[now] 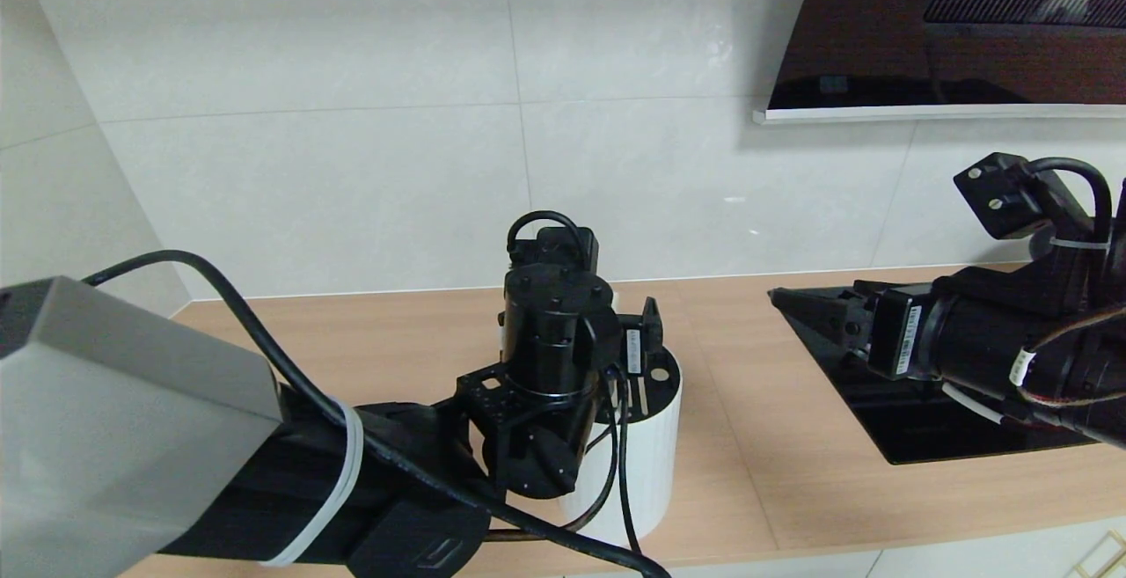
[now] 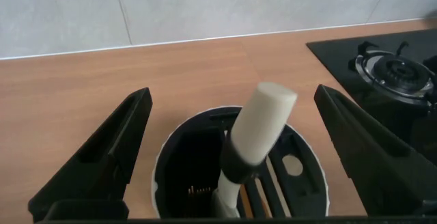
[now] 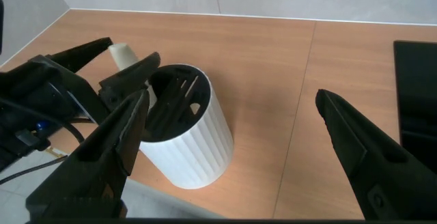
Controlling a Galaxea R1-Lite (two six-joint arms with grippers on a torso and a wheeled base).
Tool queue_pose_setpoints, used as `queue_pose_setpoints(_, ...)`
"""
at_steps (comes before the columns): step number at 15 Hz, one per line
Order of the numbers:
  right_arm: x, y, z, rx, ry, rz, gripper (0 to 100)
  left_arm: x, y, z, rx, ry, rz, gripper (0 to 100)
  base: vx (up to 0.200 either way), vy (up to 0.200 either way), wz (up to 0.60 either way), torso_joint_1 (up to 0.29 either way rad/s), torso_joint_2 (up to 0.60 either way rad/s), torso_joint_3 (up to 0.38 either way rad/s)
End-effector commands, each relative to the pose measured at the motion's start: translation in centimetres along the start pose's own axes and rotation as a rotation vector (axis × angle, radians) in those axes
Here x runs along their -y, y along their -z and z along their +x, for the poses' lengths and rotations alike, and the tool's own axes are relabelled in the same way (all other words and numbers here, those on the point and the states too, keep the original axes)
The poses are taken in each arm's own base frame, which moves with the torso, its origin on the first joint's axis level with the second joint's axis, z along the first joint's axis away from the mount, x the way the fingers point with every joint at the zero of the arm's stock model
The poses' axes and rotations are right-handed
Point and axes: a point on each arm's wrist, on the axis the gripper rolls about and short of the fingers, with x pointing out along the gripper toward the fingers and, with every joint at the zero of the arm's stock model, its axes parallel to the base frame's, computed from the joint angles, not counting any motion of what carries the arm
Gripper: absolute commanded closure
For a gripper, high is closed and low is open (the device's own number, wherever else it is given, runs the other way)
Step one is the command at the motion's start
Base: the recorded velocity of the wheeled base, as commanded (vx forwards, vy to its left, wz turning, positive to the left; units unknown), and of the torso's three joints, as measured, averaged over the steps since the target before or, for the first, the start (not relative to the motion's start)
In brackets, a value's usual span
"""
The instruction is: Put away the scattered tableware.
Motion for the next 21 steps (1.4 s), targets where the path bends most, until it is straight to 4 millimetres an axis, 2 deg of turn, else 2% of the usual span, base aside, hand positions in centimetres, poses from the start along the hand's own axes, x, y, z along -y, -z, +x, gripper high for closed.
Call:
queue_pose_setpoints(1,0.0,0.0,0.0,-0.002,0.000,0.000,0,0.0,-0.2,-0.1,0.005,0.000,-0.004,0,0.000,0.000,0.00,0.000,0.00,0.000)
queue_pose_setpoints(2,0.0,0.0,0.0,-0.002,0.000,0.000,0,0.0,-0.6,-0.1,0.025,0.003,-0.020,0,0.000,0.000,0.00,0.000,0.00,0.000)
queue_pose_setpoints(3,0.0,-0.1,-0.1,0.004,-0.001,0.002,0,-0.2,-1.8,-0.7,0.064,0.012,-0.048,0,0.000,0.000,0.00,0.000,0.00,0.000)
queue_pose_setpoints(5,0.2,0.0,-0.8,0.012,0.000,-0.007,0,-2.0,-5.7,-2.7,0.162,0.013,-0.118,0,0.000,0.000,0.00,0.000,0.00,0.000)
queue_pose_setpoints(7,0.6,0.7,-2.0,0.005,0.006,-0.066,0,-5.3,-9.8,-5.0,0.262,-0.009,-0.149,0,0.000,0.000,0.00,0.000,0.00,0.000)
queue_pose_setpoints(8,0.9,0.5,-2.8,0.036,0.013,-0.072,0,-7.2,-11.0,-6.1,0.300,-0.035,-0.152,0,0.000,0.000,0.00,0.000,0.00,0.000)
queue_pose_setpoints(9,1.2,-0.1,-5.3,0.120,0.009,-0.058,0,-11.0,-12.8,-8.6,0.363,-0.084,-0.142,0,0.000,0.000,0.00,0.000,0.00,0.000)
queue_pose_setpoints(10,1.8,-0.1,-7.5,0.169,0.017,-0.048,0,-13.5,-12.6,-10.6,0.373,-0.093,-0.128,0,0.000,0.000,0.00,0.000,0.00,0.000)
queue_pose_setpoints(11,2.6,0.4,-9.4,0.201,0.046,-0.043,0,-15.1,-11.7,-12.9,0.370,-0.074,-0.108,0,0.000,0.000,0.00,0.000,0.00,0.000)
queue_pose_setpoints(13,4.0,2.8,-13.4,0.267,0.110,-0.038,0,-17.4,-9.0,-17.9,0.327,-0.063,-0.043,0,0.000,0.000,0.00,0.000,0.00,0.000)
queue_pose_setpoints(16,4.8,6.5,-18.2,0.333,0.141,-0.033,0,-19.8,-7.9,-25.0,0.356,-0.066,-0.037,0,0.000,0.000,0.00,0.000,0.00,0.000)
queue_pose_setpoints(18,5.2,8.5,-20.8,0.343,0.231,-0.030,0,-21.6,-5.9,-29.2,0.325,-0.157,-0.014,0,0.000,0.000,0.00,0.000,0.00,0.000)
queue_pose_setpoints(20,5.1,10.6,-22.9,0.348,0.304,-0.064,0,-22.5,-3.7,-32.8,0.345,-0.181,-0.012,0,0.000,0.000,0.00,0.000,0.00,0.000)
queue_pose_setpoints(21,4.9,11.6,-23.8,0.369,0.355,-0.097,0,-22.6,-2.7,-33.9,0.355,-0.209,-0.009,0,0.000,0.000,0.00,0.000,0.00,0.000)
